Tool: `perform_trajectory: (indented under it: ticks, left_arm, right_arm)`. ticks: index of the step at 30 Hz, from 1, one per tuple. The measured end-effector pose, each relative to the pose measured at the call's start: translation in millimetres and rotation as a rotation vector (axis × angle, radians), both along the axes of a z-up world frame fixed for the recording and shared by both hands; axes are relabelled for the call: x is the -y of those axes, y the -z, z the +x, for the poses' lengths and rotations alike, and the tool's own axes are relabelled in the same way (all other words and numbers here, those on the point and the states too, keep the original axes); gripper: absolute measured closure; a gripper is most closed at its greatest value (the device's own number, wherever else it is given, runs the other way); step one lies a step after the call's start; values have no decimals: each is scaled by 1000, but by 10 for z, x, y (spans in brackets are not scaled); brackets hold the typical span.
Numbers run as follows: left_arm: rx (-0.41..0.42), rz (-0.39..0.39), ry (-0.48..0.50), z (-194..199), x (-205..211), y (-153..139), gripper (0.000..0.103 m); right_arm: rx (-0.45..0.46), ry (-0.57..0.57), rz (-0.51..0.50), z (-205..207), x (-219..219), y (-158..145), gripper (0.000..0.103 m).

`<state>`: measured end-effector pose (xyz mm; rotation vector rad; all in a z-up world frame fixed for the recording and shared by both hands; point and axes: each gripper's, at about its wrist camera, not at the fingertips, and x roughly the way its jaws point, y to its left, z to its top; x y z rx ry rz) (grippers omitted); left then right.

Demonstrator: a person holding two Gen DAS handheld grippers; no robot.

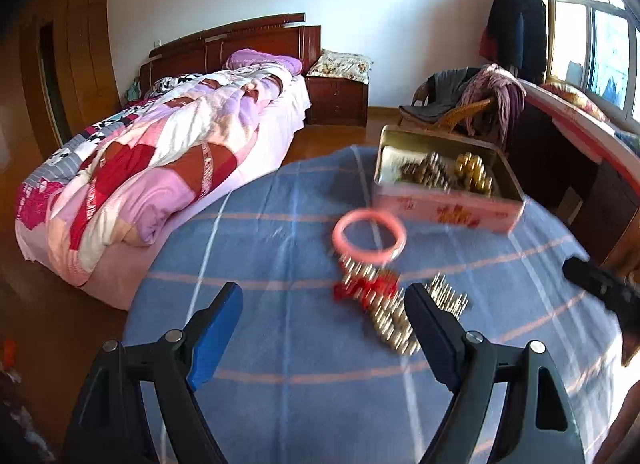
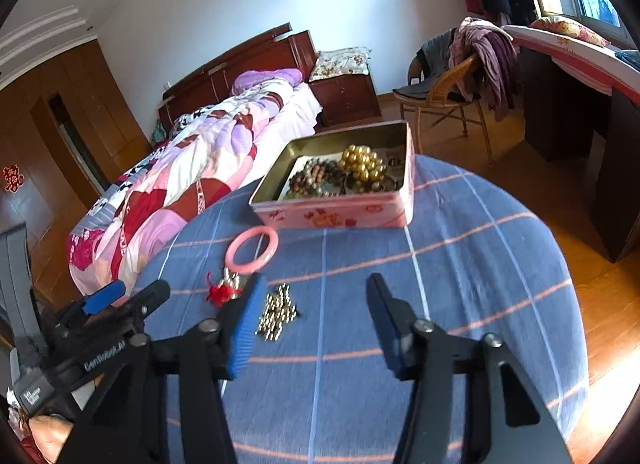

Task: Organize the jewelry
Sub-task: 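Withdraw both grippers from the tin back toward the remaining jewelry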

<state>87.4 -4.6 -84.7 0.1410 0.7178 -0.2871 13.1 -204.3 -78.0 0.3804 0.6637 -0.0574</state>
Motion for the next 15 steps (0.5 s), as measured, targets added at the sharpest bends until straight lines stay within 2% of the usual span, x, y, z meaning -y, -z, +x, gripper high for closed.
perform_trajectory:
  ticks: [2,4,5,10,15]
  left_arm:
    - [-20,7,-2,-99,-118,112,20]
    - [-41,-6,-6,-196,-224,205,20]
    - [-52,-17,-5,-235,-268,245,20]
    - [-61,-37,-11,-349,-376,363,20]
    - [-53,-70,-35,-300,-475,325,20]
  right_arm:
    - [-23,-22,8,-9,-55,78,71]
    - [-38,-36,10,-14,-95,137,80]
    - [-47,-44,8,5,-117,167,81]
    - [-52,-124,30,118,-304,193,80]
    - [-68,-232,-37,452,-664,271,73]
